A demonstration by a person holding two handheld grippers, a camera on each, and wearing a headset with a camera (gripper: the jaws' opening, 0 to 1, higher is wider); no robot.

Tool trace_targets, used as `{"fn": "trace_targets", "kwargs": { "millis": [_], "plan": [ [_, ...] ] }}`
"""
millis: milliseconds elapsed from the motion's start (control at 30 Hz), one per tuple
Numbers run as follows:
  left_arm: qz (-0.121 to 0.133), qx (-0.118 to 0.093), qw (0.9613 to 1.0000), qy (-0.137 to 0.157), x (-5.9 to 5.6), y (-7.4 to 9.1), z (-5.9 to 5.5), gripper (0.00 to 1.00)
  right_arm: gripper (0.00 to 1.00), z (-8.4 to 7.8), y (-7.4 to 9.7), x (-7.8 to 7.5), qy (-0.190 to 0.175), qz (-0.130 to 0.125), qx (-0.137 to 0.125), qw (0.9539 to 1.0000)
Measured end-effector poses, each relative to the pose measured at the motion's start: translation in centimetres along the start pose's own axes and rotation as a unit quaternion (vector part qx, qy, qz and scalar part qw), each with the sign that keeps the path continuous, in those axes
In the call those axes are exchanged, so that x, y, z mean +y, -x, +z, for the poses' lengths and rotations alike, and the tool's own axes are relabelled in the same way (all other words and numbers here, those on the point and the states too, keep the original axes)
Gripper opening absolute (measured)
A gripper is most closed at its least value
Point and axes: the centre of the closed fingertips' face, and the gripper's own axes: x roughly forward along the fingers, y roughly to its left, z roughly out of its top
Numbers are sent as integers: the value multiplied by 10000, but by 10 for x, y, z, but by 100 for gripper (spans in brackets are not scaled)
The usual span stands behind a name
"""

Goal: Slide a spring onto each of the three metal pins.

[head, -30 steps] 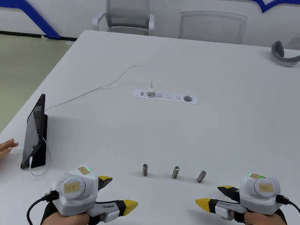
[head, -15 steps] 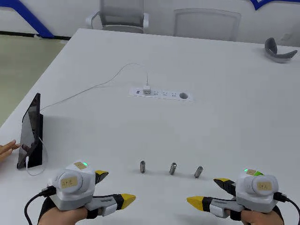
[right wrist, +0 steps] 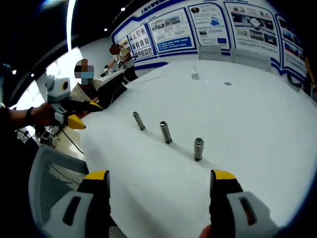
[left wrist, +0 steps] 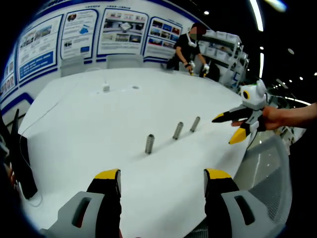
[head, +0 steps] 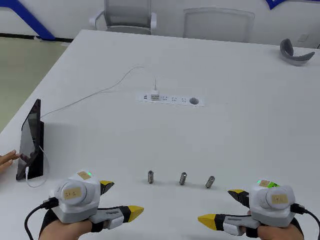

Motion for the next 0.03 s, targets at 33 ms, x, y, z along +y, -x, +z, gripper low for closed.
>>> {"fn": "trace_targets", "kwargs": {
  "millis": [33],
  "plan": [
    [-4,5,10000,-1,0,0,0,69,85,1,0,0,15,6,-28,10000]
  ]
}}
